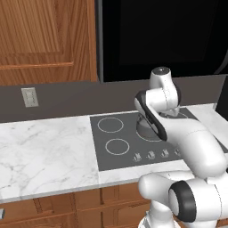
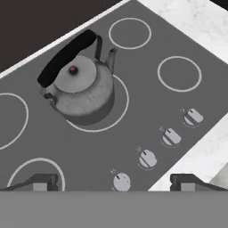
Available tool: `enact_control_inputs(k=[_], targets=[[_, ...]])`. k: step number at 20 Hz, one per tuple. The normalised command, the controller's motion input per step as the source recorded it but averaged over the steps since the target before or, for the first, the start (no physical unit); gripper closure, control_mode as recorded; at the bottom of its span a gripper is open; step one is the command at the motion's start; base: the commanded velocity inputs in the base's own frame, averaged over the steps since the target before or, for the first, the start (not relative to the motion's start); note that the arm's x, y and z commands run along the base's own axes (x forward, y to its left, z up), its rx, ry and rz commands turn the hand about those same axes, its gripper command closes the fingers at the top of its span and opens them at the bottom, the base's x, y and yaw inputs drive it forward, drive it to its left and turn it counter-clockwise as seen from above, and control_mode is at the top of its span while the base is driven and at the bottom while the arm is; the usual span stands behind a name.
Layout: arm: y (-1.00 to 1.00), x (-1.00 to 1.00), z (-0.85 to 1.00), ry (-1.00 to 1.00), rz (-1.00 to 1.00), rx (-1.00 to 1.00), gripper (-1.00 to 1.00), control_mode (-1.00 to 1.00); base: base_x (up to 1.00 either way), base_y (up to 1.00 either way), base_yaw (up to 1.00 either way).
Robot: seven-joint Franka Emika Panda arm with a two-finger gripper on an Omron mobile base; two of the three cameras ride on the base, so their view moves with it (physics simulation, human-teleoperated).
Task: The kettle is done boiling. Turn off the stove, then wait for 300 timesteps before moving the kettle to the dining table.
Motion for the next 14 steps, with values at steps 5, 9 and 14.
enact_control_inputs(k=[5,9,14], targets=[[0.00,0.00,-0.05,-0.06,0.00,0.00,-1.00,-1.00,0.00,0.00,0.00],[0.00,0.00,-0.07,-0.08,0.00,0.00,-1.00,-1.00,0.00,0.00,0.00],[0.00,0.00,-0.06,-0.08,0.00,0.00,-1.00,-1.00,0.00,0.00,0.00]])
